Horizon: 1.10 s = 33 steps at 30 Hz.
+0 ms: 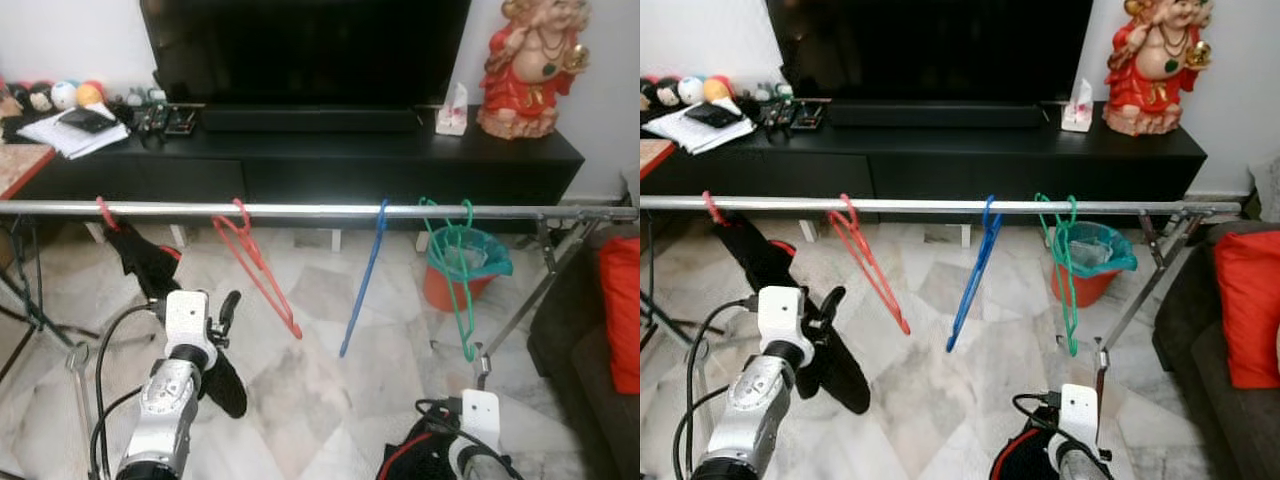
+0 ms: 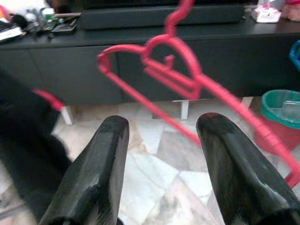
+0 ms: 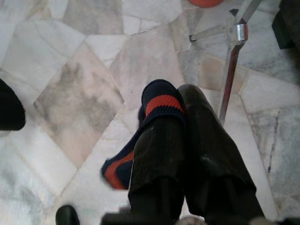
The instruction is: Hang hanger
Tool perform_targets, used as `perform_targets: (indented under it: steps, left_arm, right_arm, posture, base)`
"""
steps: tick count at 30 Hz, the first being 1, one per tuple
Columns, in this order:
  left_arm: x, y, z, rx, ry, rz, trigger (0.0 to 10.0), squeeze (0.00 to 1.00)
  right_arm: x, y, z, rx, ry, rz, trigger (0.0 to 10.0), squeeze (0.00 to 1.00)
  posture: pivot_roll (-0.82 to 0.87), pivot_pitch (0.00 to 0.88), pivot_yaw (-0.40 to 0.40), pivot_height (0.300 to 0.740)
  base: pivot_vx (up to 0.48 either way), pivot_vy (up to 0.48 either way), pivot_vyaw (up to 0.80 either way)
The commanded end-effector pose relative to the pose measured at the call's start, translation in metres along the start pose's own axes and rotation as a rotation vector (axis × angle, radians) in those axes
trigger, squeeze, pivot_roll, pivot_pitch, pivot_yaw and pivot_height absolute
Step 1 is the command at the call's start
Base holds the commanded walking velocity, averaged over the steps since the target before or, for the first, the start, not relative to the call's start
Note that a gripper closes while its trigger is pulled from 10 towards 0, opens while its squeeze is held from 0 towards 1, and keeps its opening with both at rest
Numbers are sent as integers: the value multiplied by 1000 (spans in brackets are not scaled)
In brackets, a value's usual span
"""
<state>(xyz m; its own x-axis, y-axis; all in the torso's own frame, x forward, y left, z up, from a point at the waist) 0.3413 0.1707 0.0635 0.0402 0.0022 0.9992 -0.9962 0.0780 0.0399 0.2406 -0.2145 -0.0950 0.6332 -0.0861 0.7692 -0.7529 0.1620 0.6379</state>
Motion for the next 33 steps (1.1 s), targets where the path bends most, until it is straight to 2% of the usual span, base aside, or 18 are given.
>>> perform_targets:
  steps: [1,14,33]
  left_arm:
    - [2,-1,5,-19,-5,4,10000,0]
    - [0,1,5,-20,-29,-8,10000,0]
    - [0,-1,3,-4,-35,-12,10000,0]
  right_arm:
    - [3,0,6,-13,1,11,10000,0]
    - [-4,1,5,-10,-1,-9,10000,0]
    - [-1,0,5,-7,-3,-2,10000,0]
  posture:
    - [-128,0,-3,740]
    - [-125,0,-5,740]
    - [-125,0,-6,740]
  base:
    - [266,0,0]
    - [38,0,0]
    - [0,-263,0]
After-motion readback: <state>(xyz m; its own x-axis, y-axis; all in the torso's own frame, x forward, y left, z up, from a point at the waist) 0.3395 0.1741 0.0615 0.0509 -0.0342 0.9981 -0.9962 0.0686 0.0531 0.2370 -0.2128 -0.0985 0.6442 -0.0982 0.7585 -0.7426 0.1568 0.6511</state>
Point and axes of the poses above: a point about 5 cm out from each wrist's last joint towards the gripper, its own y axis pointing back from the gripper into the wrist, its own x axis along the axis of the wrist's last joint, z = x × y, the point moved 5 cm from there along -y, pointing out of the wrist towards the gripper, and after that the axes turned 1 degree about y, right-handed, at the moved point
